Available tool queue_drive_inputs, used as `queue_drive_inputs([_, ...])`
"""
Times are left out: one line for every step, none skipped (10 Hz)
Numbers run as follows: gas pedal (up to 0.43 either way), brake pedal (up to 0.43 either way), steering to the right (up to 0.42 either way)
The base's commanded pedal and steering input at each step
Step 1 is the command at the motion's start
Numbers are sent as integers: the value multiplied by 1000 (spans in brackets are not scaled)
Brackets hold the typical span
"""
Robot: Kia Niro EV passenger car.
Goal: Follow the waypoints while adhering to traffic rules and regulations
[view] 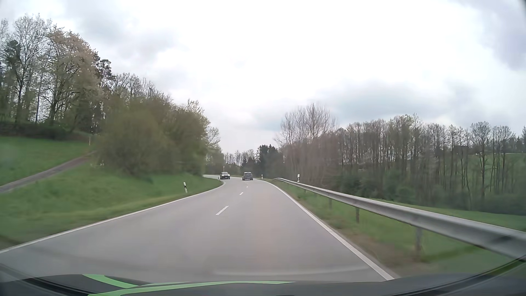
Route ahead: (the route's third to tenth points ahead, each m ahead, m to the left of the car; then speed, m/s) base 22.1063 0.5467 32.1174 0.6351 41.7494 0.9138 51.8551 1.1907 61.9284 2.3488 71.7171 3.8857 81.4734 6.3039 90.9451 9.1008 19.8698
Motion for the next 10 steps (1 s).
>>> queue_drive_inputs([228,0,1])
queue_drive_inputs([228,0,0])
queue_drive_inputs([240,0,1])
queue_drive_inputs([240,0,2])
queue_drive_inputs([240,0,3])
queue_drive_inputs([240,0,4])
queue_drive_inputs([240,0,4])
queue_drive_inputs([240,0,3])
queue_drive_inputs([240,0,0])
queue_drive_inputs([240,0,-1])
